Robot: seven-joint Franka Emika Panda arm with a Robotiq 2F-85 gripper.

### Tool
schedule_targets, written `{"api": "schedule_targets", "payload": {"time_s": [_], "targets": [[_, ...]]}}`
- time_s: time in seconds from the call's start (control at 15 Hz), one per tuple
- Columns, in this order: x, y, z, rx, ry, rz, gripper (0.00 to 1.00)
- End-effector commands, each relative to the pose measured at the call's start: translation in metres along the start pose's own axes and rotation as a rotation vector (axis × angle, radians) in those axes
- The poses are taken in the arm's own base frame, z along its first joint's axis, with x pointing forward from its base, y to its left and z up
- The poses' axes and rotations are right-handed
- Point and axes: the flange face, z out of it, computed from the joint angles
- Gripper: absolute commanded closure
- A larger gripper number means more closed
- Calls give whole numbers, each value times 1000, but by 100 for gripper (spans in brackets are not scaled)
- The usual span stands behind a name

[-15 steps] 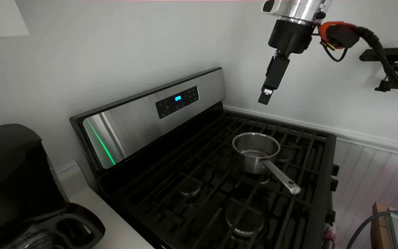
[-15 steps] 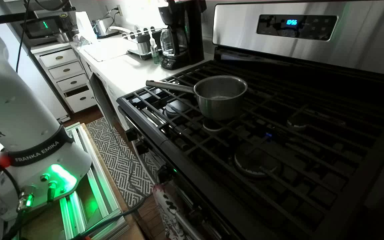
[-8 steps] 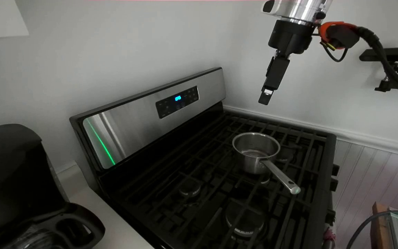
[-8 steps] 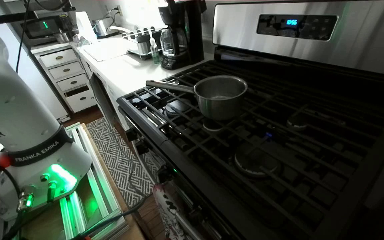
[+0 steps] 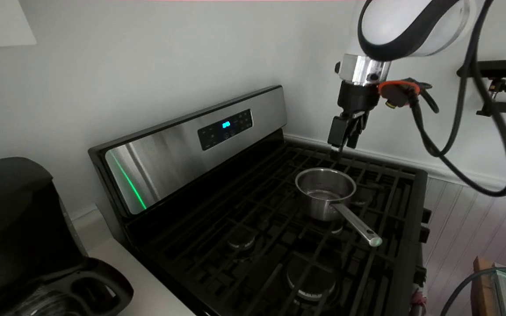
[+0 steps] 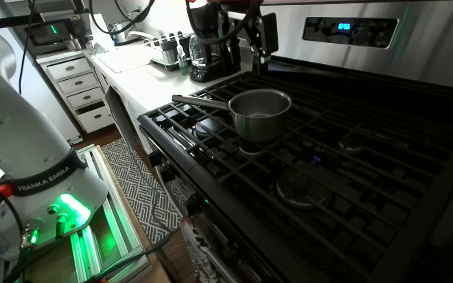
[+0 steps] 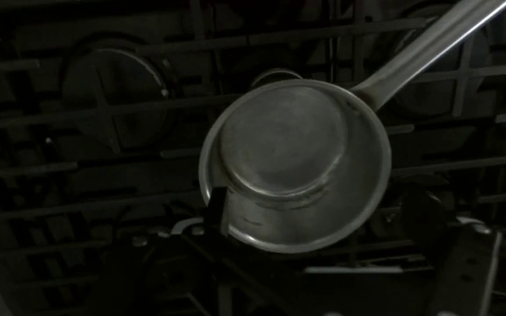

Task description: Move the pot to the right

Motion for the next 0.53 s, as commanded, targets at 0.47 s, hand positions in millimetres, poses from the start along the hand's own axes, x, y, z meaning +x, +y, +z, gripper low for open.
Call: {"api": "schedule_targets", "payload": {"time_s": [0.47], "targets": [[17, 63, 82, 18, -135, 321, 0]]}}
